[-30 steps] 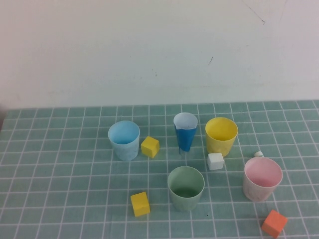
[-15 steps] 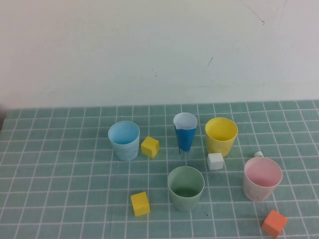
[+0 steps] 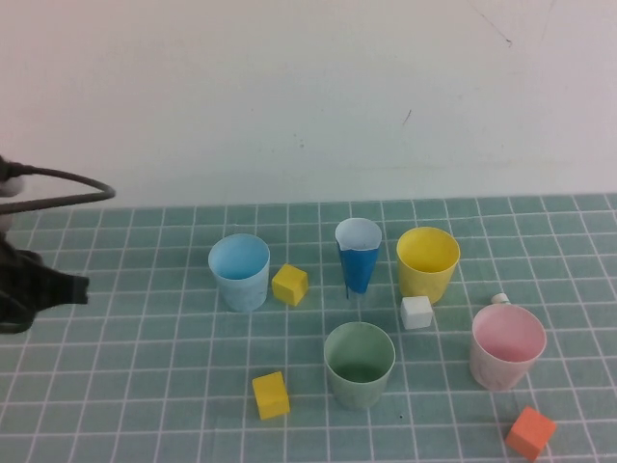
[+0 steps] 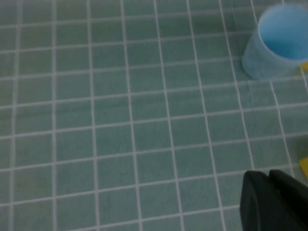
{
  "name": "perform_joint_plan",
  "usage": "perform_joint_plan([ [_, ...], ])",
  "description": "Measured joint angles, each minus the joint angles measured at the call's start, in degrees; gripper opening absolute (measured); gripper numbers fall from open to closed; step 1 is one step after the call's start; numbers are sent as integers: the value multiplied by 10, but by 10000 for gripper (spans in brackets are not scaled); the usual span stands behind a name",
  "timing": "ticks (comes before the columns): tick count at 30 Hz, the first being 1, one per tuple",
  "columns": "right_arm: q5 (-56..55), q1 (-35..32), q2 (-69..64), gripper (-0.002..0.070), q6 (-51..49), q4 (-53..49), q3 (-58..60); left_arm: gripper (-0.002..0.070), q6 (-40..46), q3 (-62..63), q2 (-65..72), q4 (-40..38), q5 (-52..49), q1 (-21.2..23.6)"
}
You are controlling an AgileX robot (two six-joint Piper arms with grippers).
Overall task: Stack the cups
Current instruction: Pick up the blue cup
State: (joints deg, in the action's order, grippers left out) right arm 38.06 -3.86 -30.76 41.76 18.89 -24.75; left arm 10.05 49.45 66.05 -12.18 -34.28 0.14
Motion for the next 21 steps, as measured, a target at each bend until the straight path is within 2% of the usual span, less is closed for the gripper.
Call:
perform_joint_plan([
  [7, -5, 0, -84, -1, 120, 109, 1, -2, 155, 72, 185, -186, -10, 0],
  [11, -15, 0, -108, -1, 144, 134, 1, 25, 196, 132, 260, -220, -10, -1],
  [13, -15, 0, -110, -1, 148, 136, 1, 90, 234, 169, 289, -226, -14, -12],
  [18, -20, 0, -110, -1, 149, 140, 5, 400, 274, 254, 358, -216, -12, -71],
  [19, -21, 0, -110, -1, 149, 140, 6, 438, 275, 270, 372, -207, -6, -85],
  [21, -21, 0, -110, -1, 149, 141, 6, 471, 278, 300, 398, -182, 2, -109],
])
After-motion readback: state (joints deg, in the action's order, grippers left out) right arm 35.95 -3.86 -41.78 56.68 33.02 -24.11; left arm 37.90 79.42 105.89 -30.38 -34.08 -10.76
